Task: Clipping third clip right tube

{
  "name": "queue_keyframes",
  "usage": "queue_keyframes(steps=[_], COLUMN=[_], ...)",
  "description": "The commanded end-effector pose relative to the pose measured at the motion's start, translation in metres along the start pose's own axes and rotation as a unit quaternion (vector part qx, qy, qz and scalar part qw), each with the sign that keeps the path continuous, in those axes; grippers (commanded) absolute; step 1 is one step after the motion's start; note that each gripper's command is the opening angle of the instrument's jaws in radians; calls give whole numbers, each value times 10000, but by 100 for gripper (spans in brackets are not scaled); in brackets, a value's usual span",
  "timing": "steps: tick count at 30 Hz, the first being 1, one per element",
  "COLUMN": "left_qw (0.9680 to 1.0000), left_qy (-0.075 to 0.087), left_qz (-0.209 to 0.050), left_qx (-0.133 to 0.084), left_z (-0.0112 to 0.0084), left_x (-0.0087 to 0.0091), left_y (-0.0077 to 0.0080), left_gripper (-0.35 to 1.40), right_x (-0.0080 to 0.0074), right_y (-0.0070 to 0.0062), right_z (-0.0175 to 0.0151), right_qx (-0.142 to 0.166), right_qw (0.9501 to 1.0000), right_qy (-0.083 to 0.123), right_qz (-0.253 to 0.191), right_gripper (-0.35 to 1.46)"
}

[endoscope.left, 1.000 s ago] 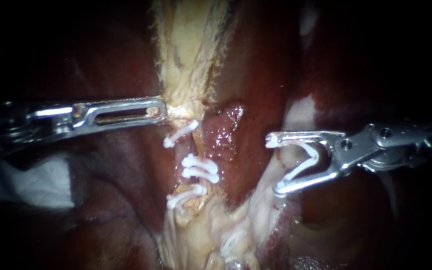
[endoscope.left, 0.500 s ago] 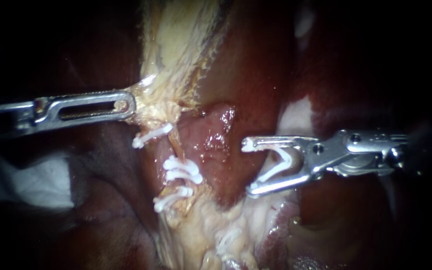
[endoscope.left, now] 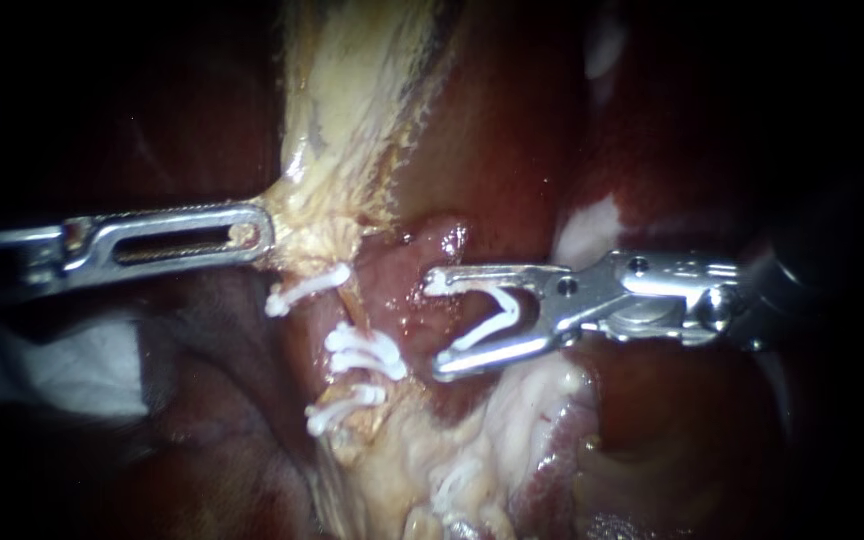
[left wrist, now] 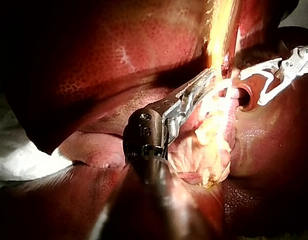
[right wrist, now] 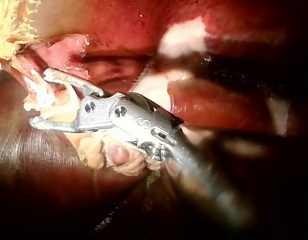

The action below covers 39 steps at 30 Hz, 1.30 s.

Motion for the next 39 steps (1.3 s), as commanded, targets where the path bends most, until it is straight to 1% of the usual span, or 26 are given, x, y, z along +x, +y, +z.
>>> queue_keyframes(steps=[1, 4, 9, 14, 22, 26, 30, 34, 39], left_qw=[10000, 10000, 10000, 10000, 10000, 10000, 10000, 10000, 10000], left_qy=[3, 3, 16, 16, 22, 22, 25, 30, 30], left_qz=[4, 3, 3, 3, 4, 5, 8, 11, 11], left_qx=[6, 6, 31, 31, 42, 42, 49, 58, 59], left_z=[0, -1, -2, -2, -2, -2, -1, 0, 0], left_x=[0, 1, 2, 2, 3, 3, 3, 2, 2], left_y=[-1, -5, -8, -11, -15, -15, -11, -6, -6], left_gripper=[-35, -35, -35, -35, -35, -35, -35, -35, -35], right_x=[-3, -7, -11, -9, -4, -1, 2, 5, 7], right_y=[4, 11, 18, 22, 25, 20, 12, 7, 1], right_z=[4, 15, 34, 52, 69, 75, 79, 84, 87], right_qx=[-1, 31, 144, 188, 242, 357, 569, 715, 895], right_qw=[10000, 10000, 9999, 9998, 9997, 9993, 9983, 9974, 9957], right_qy=[-2, -18, -27, -30, -28, -54, 46, 76, 144], right_qz=[10, 49, 82, 85, 98, 67, 108, 101, 174], right_gripper=[59, 59, 59, 59, 59, 59, 59, 58, 58])
